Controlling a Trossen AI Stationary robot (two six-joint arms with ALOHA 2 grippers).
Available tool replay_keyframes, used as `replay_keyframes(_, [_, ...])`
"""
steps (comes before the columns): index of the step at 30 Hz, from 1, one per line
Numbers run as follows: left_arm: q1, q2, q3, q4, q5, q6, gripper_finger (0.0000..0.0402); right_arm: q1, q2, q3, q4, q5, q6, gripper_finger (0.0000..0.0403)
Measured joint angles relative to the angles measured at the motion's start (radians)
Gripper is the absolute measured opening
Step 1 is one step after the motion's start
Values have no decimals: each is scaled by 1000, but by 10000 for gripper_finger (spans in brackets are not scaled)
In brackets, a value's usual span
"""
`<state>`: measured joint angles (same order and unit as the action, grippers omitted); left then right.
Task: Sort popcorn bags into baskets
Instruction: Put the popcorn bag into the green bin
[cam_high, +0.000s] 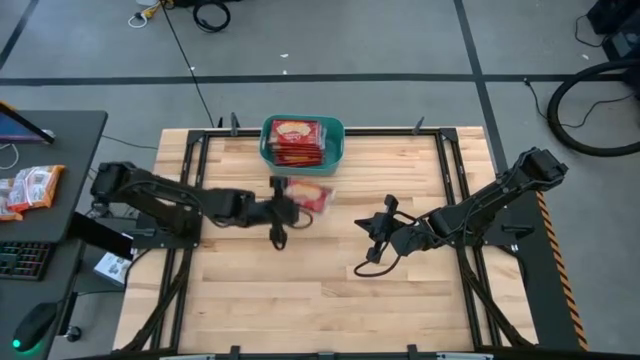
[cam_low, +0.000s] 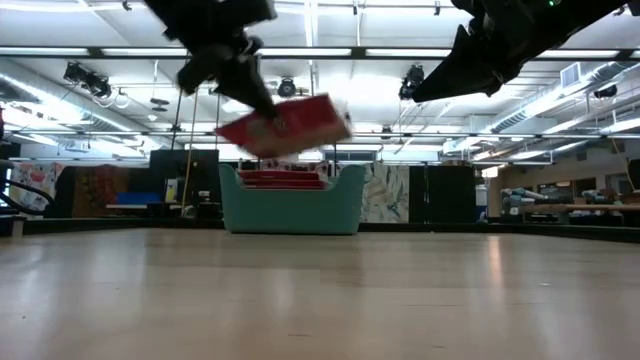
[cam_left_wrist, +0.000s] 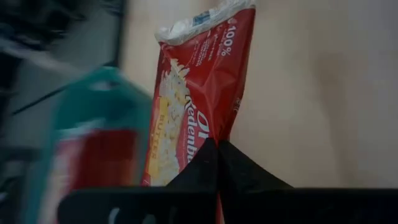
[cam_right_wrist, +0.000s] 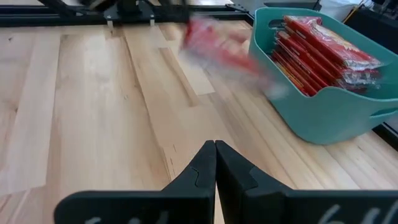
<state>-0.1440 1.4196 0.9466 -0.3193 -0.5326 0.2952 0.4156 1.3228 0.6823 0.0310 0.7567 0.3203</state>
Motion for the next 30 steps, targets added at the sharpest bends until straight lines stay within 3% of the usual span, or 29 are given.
replay_keyframes(5, [97, -26, 58, -22, -58, 144, 0, 0, 0, 0, 14, 0, -4, 9])
replay_keyframes(11, [299, -15, 61, 30, -7, 358, 0, 0, 0, 0, 20, 0, -7, 9])
replay_keyframes(17, [516, 26, 61, 103, 181, 521, 0, 0, 0, 0, 17, 0, -12, 9])
replay_keyframes(22, [630, 119, 62, 215, 297, 582, 6, 0, 0, 0, 18, -1, -17, 9])
replay_keyframes(27, [687, 211, 61, 280, 209, 652, 9, 0, 0, 0, 16, -1, -12, 9])
replay_keyframes(30, [707, 233, 62, 298, 215, 652, 13, 0, 0, 0, 17, -1, -14, 9])
